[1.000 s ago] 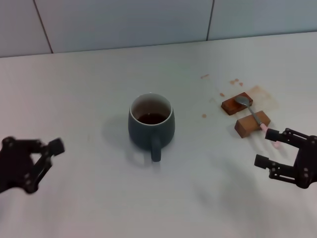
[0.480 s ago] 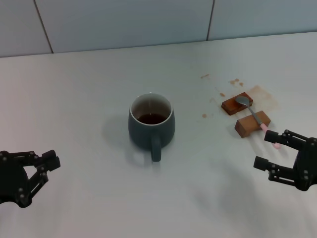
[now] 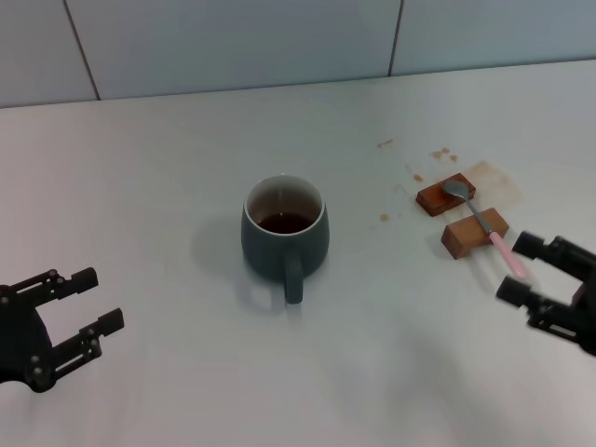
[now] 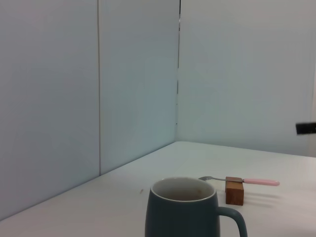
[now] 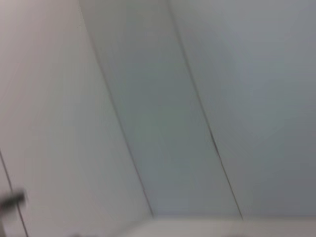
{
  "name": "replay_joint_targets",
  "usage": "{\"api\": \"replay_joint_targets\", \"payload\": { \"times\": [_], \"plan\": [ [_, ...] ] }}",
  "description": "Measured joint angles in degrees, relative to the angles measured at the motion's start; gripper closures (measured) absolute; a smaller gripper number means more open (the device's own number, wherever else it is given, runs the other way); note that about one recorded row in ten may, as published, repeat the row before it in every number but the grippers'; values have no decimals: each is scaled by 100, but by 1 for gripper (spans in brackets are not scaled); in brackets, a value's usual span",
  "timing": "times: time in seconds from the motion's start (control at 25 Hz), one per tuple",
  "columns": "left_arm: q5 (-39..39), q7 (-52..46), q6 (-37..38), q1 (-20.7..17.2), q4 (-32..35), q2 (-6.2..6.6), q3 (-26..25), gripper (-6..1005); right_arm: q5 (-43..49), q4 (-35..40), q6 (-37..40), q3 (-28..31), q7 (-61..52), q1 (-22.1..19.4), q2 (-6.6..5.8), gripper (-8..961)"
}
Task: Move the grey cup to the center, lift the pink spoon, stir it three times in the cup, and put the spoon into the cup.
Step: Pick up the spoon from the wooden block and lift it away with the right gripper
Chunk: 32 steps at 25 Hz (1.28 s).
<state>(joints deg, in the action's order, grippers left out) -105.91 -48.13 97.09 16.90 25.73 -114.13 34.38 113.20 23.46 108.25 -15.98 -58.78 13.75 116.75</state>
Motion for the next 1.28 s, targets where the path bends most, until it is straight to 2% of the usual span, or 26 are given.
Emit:
{"api": "replay_joint_targets", "payload": {
  "times": [0.24, 0.36, 0.48, 0.56, 0.68, 0.8, 1.04, 1.28],
  "plan": [
    [0, -4, 58, 16, 2, -3, -10, 407, -2, -1109, 782, 1155, -1180, -99, -2, 199],
    [20, -5, 98, 23, 2, -4, -38, 334, -3, -1517, 792, 1939, -2279, -257, 102, 199],
    [40, -6, 104, 27, 7, -4, -43, 219, -6, -1778, 619, 2845, -3419, -495, 235, 200],
    [51, -8, 109, 44, 10, 1, -50, 143, -6, -1991, 441, 3142, -3932, -632, 246, 200],
    [57, -13, 116, 60, 45, 9, -54, 143, -3, -2167, 44, 3253, -4610, -776, 255, 201],
    [60, -17, 123, 68, 112, 1, -72, 143, 7, -2338, -456, 3253, -4817, -915, 271, 201],
    [63, -15, 126, 71, 127, -3, -125, 143, 62, -2443, -1354, 3024, -4761, -958, 274, 202],
    [63, -13, 123, 85, 151, -11, -133, 143, 67, -2496, -1735, 2773, -4573, -874, 276, 203]
  ]
}}
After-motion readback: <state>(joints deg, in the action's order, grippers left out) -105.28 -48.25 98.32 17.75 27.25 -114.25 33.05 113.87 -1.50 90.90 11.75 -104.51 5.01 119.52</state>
